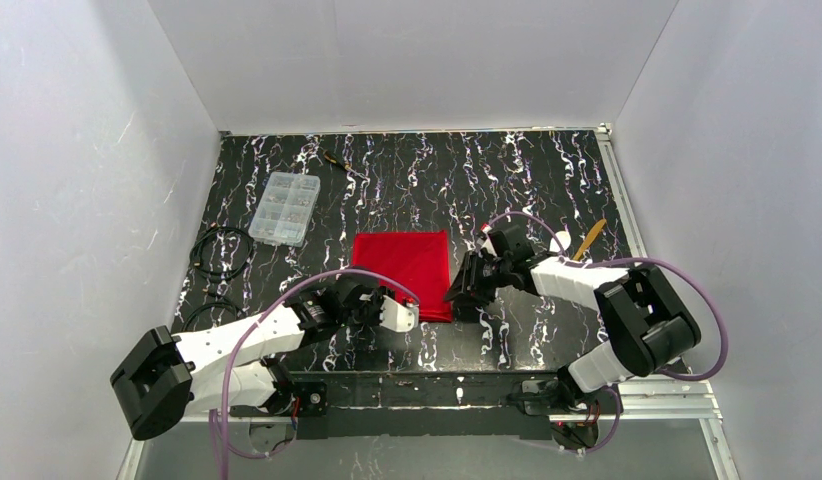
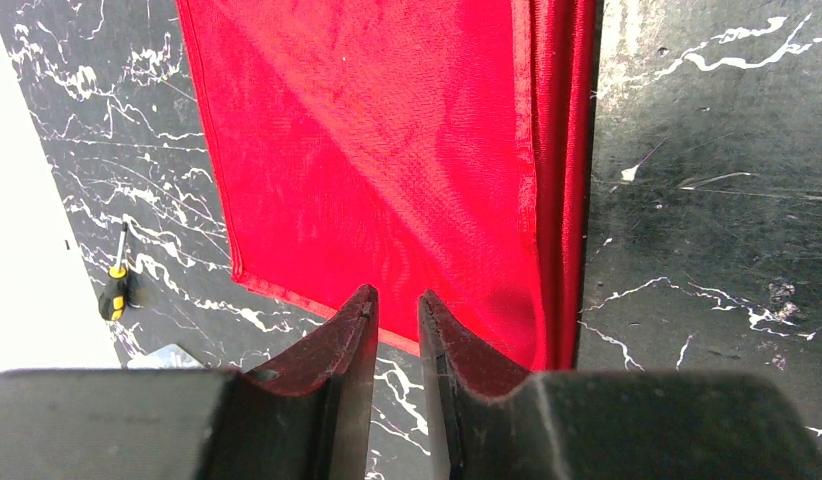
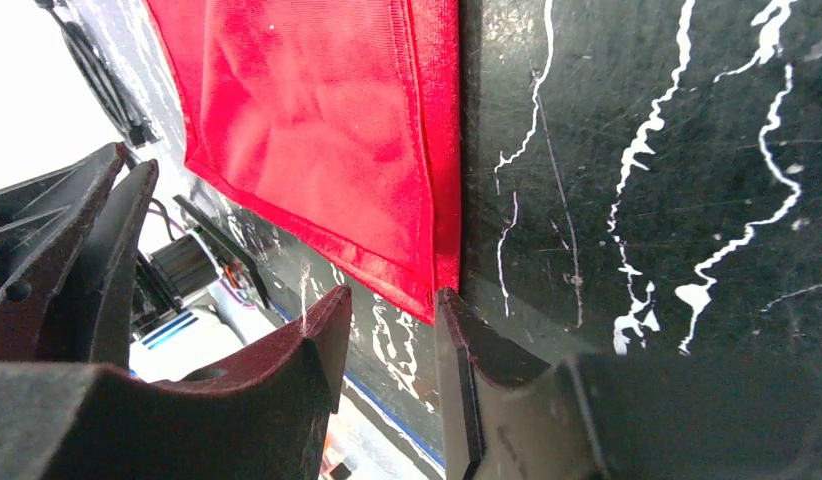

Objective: Fold the napkin into a case and place the utensils inside
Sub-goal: Pick up the upper triangle-folded napkin from the center of the board.

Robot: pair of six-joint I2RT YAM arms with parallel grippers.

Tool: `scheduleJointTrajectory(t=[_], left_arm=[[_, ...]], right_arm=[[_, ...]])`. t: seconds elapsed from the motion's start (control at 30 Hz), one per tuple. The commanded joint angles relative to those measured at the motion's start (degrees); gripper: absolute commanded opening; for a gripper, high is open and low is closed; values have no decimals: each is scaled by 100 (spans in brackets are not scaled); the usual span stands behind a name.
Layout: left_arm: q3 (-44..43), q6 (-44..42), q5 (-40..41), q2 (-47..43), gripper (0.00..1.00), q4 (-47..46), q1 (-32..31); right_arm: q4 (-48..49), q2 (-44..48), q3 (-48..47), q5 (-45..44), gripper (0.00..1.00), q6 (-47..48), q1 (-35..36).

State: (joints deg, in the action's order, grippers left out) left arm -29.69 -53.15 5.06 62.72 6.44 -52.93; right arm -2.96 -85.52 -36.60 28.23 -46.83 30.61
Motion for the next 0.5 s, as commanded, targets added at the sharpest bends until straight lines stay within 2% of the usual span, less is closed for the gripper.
scheduleJointTrajectory(t=[0.0, 0.13, 0.47], left_arm=[[-71, -108, -85, -5, 21, -18, 33], [-94, -130, -75, -12, 21, 5, 36], [-28, -205, -42, -75, 21, -22, 28]], right_arm=[[245, 151, 125, 201, 44, -157, -9], [587, 0, 163, 303, 42, -264, 33], [636, -289, 234, 375, 42, -190, 52]])
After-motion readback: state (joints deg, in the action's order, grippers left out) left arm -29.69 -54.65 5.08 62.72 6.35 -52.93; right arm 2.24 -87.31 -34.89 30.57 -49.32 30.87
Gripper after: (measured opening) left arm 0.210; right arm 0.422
